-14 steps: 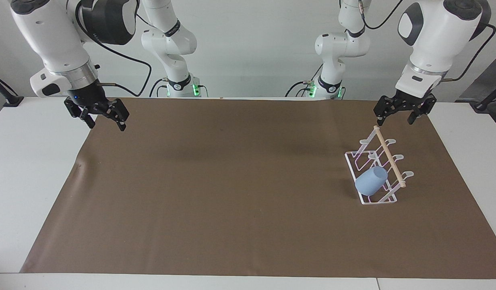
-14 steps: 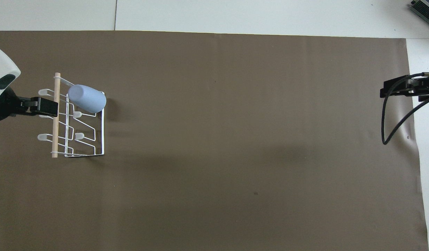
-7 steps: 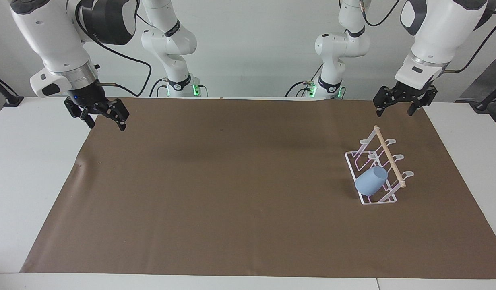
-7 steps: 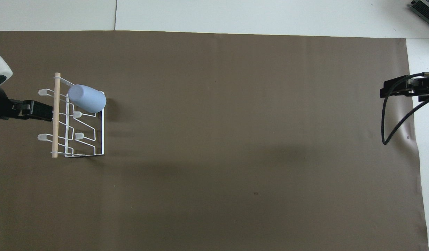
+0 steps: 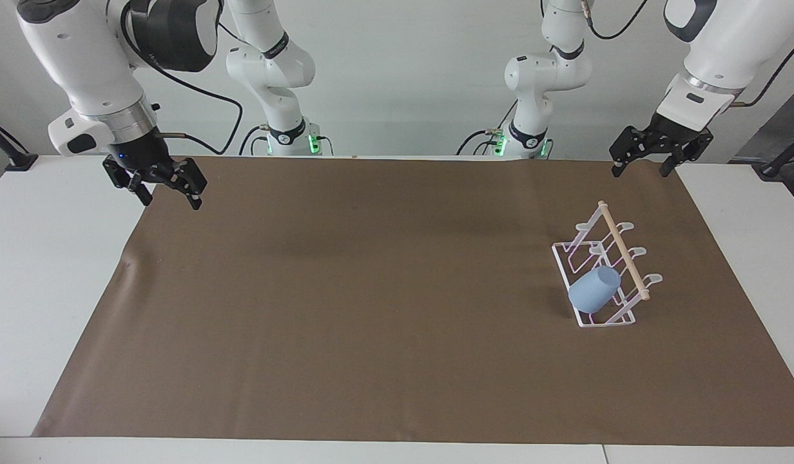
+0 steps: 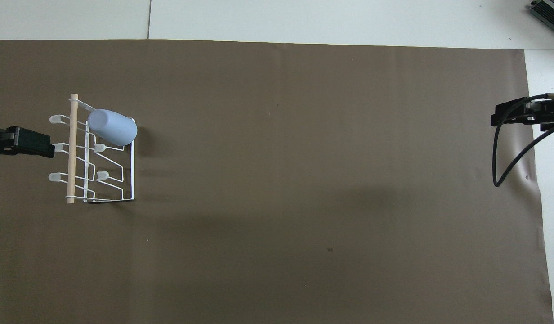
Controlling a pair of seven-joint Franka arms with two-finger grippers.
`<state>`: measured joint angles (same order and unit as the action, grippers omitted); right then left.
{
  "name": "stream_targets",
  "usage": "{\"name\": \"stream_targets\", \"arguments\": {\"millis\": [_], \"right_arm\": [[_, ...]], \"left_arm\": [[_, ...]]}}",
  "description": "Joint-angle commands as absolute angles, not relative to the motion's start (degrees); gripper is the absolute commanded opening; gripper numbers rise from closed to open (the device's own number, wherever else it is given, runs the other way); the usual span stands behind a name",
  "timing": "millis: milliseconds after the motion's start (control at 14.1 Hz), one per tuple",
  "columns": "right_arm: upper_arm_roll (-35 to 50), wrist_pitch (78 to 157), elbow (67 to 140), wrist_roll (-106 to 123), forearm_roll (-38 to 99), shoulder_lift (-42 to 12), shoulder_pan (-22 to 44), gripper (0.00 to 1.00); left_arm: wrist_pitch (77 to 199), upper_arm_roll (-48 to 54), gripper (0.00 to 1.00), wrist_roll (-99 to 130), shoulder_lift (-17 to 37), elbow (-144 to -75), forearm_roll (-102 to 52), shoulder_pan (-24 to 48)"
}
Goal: Hang cup on cup holder
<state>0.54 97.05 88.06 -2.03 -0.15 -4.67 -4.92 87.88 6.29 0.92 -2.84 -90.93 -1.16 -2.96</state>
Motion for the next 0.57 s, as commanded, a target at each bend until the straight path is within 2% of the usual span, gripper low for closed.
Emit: {"name": "stream_targets", "arguments": {"millis": [0,496], "right_arm": [[0.88,97.21,89.21,-1.05,1.14,-3.69,-5.62,1.00],[0.88,97.21,89.21,-0.97,1.14,-3.69,-5.62,1.00]], "left_arm": [[86.04,7.12,1.00,-1.22,-2.46,-89.55,-1.93,-3.43],[86.66,7.12,1.00,-2.99,-2.81,-90.18,-2.02,-3.34]]}}
